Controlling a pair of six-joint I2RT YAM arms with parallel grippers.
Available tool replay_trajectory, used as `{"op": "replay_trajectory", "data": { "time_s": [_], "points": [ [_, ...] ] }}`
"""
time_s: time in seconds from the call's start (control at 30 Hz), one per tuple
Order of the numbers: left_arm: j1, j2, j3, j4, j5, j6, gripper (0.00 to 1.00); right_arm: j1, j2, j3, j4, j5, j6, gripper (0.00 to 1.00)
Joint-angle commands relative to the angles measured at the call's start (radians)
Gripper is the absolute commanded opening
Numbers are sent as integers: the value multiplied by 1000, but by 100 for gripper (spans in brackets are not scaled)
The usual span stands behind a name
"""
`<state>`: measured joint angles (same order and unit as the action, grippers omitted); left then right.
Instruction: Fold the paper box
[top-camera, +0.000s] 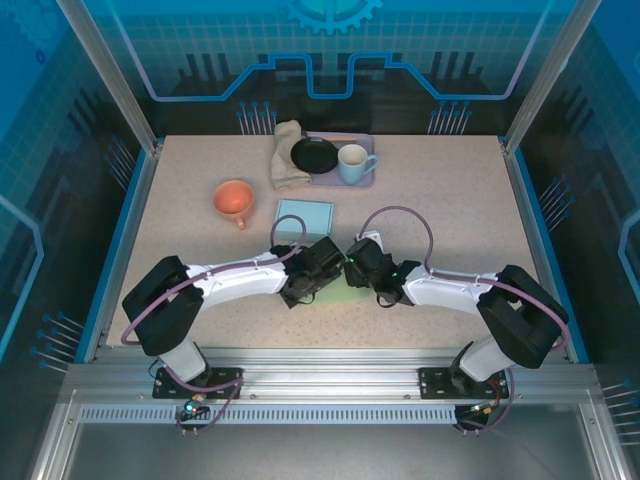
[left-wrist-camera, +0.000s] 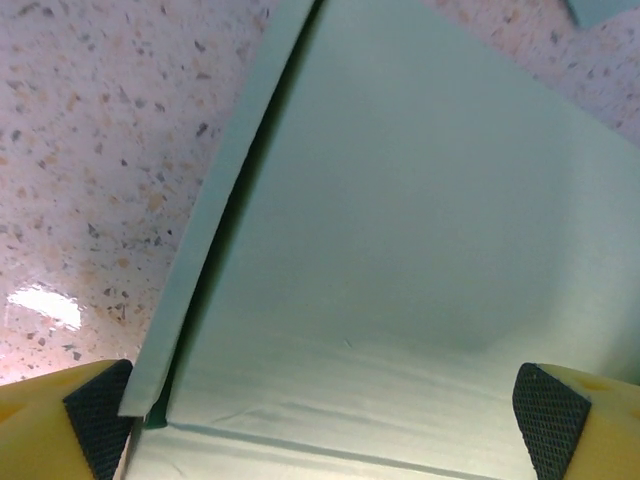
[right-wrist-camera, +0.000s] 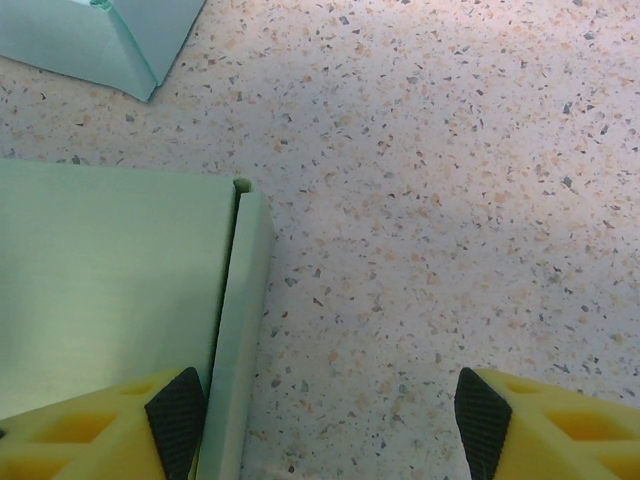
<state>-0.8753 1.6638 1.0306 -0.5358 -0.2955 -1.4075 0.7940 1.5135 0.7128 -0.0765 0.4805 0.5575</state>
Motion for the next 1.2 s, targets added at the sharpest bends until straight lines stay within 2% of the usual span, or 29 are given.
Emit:
{"op": "replay_trajectory", "data": {
  "time_s": [0.0,0.53,1.0,1.17],
  "points": [
    [2,25,-6,33,72,-13,99,17,43,-25,-69,-14,-16,71],
    [8,36,-13,12,20,-17,99,18,28,-48,-59,-34,-5,71],
    [21,48,-44,3,-3,-20,99,77,-135,-121,-103,-52,57,70],
    [22,51,-50,2,-6,-23,98,100,-222,-182,-69,-107,119,66]
  ]
}}
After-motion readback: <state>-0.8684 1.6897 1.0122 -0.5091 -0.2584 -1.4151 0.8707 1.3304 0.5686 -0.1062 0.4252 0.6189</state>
